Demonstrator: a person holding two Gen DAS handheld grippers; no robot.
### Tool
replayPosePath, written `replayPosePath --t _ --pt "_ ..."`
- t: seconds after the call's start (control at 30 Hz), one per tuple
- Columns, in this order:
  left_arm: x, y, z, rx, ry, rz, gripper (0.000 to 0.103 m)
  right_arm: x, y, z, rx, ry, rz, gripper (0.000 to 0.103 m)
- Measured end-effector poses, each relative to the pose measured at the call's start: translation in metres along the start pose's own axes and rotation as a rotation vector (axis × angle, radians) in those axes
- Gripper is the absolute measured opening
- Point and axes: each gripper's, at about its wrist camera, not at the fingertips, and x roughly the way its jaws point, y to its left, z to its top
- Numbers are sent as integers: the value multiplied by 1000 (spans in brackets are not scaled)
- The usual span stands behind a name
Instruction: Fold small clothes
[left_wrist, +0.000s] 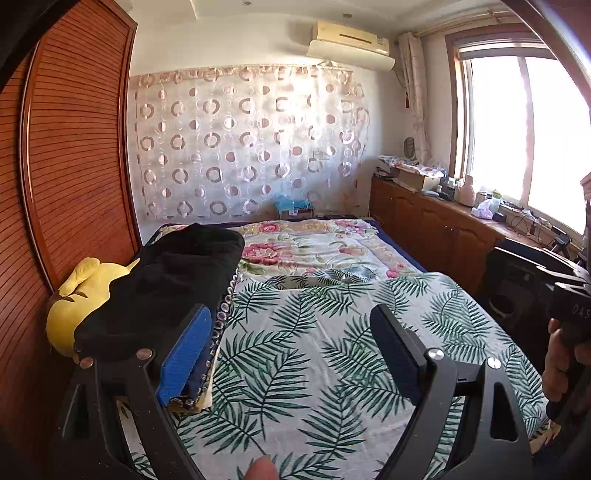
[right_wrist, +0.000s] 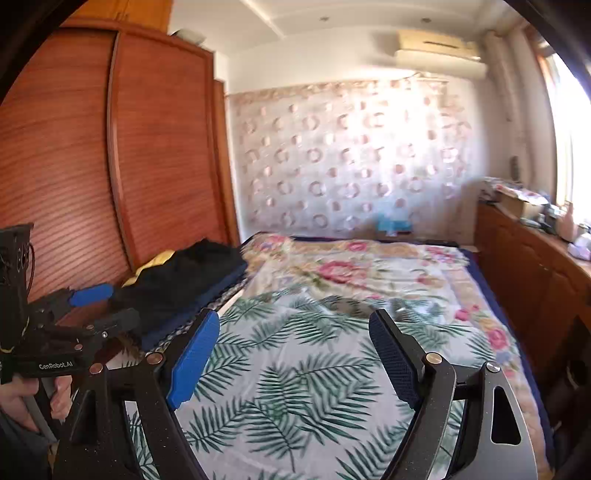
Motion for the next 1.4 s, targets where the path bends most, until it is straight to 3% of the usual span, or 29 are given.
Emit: replayPosePath --t 0.47,1.4 --pt "-15 -15 5 -2 -29 13 88 -27 34 -39 31 -34 -112 85" --pt "-20 -11 6 -6 -31 21 89 -28 19 -33 25 -25 -112 85"
